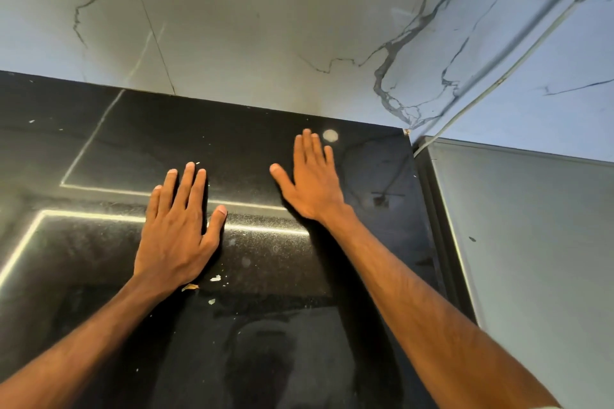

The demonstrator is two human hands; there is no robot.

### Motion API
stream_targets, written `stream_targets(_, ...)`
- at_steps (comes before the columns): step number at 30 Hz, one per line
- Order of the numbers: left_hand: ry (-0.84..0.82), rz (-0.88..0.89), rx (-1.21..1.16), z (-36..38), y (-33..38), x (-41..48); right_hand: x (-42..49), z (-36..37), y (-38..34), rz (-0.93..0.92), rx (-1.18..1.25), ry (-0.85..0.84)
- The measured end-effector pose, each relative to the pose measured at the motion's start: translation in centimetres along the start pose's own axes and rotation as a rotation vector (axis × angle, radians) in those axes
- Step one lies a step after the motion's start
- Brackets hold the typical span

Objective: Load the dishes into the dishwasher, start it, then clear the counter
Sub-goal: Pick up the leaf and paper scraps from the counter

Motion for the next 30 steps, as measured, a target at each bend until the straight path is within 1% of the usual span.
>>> stream_targets(2, 0.004, 0.004, -0.008, 0.0, 0.1, 0.0, -2.2, 1.0, -3.2, -0.134, 0.004, -0.018)
stream_targets(4, 0.012, 0.001, -0.01, -0.1, 0.1, 0.0, -4.1, 1.6, -5.7, -0.247, 0.101, -0.07)
stream_targets(5, 0.019, -0.002, -0.019, -0.2, 0.1, 0.0, -4.9, 1.4, -6.4, -0.262, 0.225, -0.113)
stream_targets(6, 0.026, -0.004, -0.037, -0.3, 0.1, -0.1, -5.6, 1.0, -6.5, -0.235, 0.38, -0.139)
stream_targets(7, 0.036, -0.002, -0.07, -0.5, 0.0, -0.1, -6.3, 0.7, -6.2, -0.186, 0.5, -0.129)
stream_targets(8, 0.049, 0.003, -0.122, -0.6, -0.1, -0.2, -7.1, 0.5, -5.7, -0.14, 0.528, -0.084)
stream_targets(9, 0.066, 0.008, -0.207, -0.9, -0.2, -0.2, -7.9, 0.7, -5.3, -0.106, 0.443, -0.039)
stream_targets(11, 0.114, 0.0, -0.47, -1.7, -0.8, -0.6, -9.8, 1.8, -5.6, -0.074, 0.12, -0.014)
stream_targets(12, 0.144, -0.008, -0.601, -2.1, -1.3, -1.0, -10.8, 2.4, -6.7, -0.068, -0.002, -0.006)
stream_targets(13, 0.178, -0.018, -0.692, -2.7, -2.0, -1.6, -11.6, 3.0, -8.5, -0.059, -0.055, 0.003)
stream_targets(15, 0.25, -0.042, -0.747, -4.0, -3.9, -3.1, -13.2, 4.2, -13.4, -0.036, -0.045, 0.01)
stream_targets(17, 0.347, -0.101, -0.721, -5.7, -7.0, -5.0, -14.5, 5.9, -18.9, -0.024, -0.026, 0.011)
stream_targets(20, 0.487, -0.284, -0.662, -8.5, -13.2, -8.2, -15.1, 8.1, -26.9, -0.003, 0.051, 0.021)
stream_targets(22, 0.553, -0.39, -0.573, -10.2, -17.1, -10.4, -14.3, 9.1, -32.1, -0.128, 0.166, -0.021)
stream_targets(24, 0.569, -0.458, -0.476, -11.3, -20.2, -12.5, -12.6, 9.1, -35.0, -0.259, 0.345, -0.091)
stream_targets(25, 0.554, -0.477, -0.436, -11.5, -21.5, -13.4, -11.3, 8.3, -34.7, -0.27, 0.429, -0.086)
stream_targets(26, 0.526, -0.484, -0.402, -11.3, -22.5, -14.1, -10.0, 7.4, -33.3, -0.256, 0.468, -0.029)
stream_targets(27, 0.486, -0.472, -0.366, -11.1, -23.1, -14.6, -8.7, 6.3, -30.8, -0.216, 0.436, 0.064)
stream_targets(28, 0.435, -0.447, -0.318, -10.7, -23.6, -14.9, -7.2, 5.3, -27.7, -0.153, 0.346, 0.162)
stream_targets(29, 0.377, -0.416, -0.255, -10.2, -23.7, -15.0, -5.8, 4.6, -24.1, -0.073, 0.238, 0.215)
stream_targets(30, 0.322, -0.395, -0.189, -9.8, -23.7, -15.0, -4.7, 4.1, -20.4, 0.031, 0.152, 0.204)
Point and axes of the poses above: each hand's wrist, its own x-axis towards the middle knuckle, its own z-axis out of the palm, y = z × x, the point moved 5 cm from there along x, towards the middle knuckle, and after that the axes turned 3 degrees about z, right-handed, at the moved point
